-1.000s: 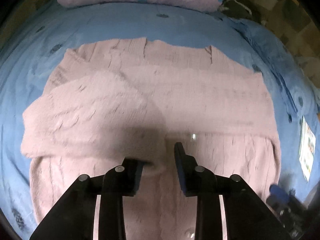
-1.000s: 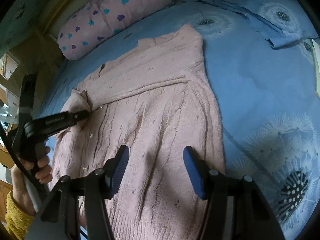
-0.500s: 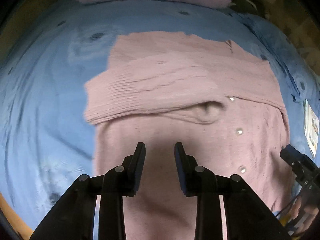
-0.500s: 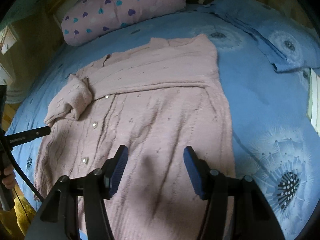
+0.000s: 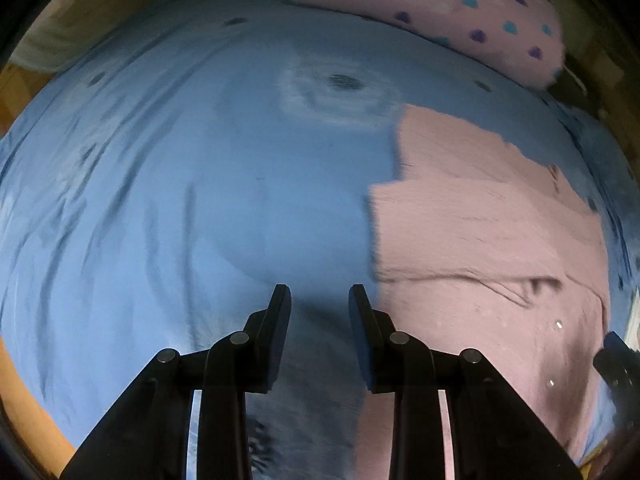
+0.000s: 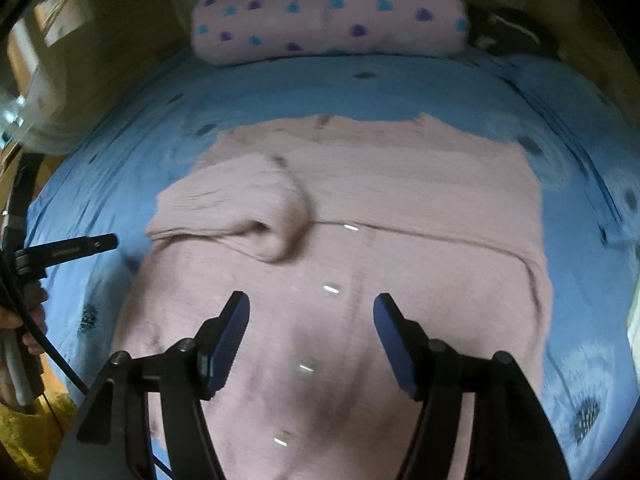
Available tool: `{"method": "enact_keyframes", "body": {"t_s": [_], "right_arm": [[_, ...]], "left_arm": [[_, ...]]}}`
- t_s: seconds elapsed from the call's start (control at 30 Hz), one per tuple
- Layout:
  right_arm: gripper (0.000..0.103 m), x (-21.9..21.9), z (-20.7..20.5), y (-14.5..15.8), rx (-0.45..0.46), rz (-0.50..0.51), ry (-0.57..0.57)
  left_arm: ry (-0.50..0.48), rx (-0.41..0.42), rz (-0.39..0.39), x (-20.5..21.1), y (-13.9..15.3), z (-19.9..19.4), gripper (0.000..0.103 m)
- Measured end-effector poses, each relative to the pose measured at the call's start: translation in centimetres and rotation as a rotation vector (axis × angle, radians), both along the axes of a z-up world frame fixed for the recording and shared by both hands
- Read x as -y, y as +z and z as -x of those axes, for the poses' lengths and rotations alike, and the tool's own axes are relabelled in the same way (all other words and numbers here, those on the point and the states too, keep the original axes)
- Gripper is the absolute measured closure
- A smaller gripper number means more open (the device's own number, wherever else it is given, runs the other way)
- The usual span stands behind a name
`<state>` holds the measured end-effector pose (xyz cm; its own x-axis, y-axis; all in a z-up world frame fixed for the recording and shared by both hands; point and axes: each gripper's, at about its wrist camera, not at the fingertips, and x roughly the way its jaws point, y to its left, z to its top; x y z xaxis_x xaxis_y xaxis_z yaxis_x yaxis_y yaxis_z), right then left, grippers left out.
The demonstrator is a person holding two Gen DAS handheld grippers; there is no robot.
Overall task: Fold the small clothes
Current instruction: 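Grasp the cardigan hem with the right tool and fold it toward the collar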
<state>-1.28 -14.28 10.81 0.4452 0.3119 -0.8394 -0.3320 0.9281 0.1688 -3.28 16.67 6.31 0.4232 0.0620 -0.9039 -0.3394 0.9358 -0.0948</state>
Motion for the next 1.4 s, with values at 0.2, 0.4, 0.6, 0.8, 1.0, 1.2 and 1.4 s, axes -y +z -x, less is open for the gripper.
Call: {"method": "enact_keyframes", "body": {"t_s": [0.2,0.4,0.6,0.8,1.0,1.2,1.4], "right_arm": [[0.034,-7.9,-1.4,0.4,-0.003,0.023,0.127],[0.034,-15.1,-2.9,-0.9,-0.017,0.047,0.215],[0.034,-20.3,-3.8,-3.1,-0.037,0.088,0.255],[0.034,-21.8,-5.2,-5.8,-0.121,0.096,0.212],[0.032,-22.4,-5.7,-7.2,-0.180,0.097,0.182],[0.032,-22.8,-5.9,-7.5,-0.194,0.113,0.176],[0.041,-23.4,-5.6,-7.6,-0.165,0.179,0.200]], "left_arm": [[0.056,-0.001,0.004,-2.4,-1.8,0.2,0.079],[0.110,-0.034,0.057,-4.5,-3.7,0.5,0.079],[0.138,-0.034,0.031,-5.3,-3.6,1.0,0.079],[0.165,-0.032,0.051,-6.3,-3.6,1.1,0.079],[0.178,-0.027,0.051,-6.1,-3.6,1.3,0.079],[0.200,-0.020,0.082,-6.6,-3.6,1.5,0.079],[0.204,-0.018,0.083,-6.7,-3.8,1.4,0.079]]}}
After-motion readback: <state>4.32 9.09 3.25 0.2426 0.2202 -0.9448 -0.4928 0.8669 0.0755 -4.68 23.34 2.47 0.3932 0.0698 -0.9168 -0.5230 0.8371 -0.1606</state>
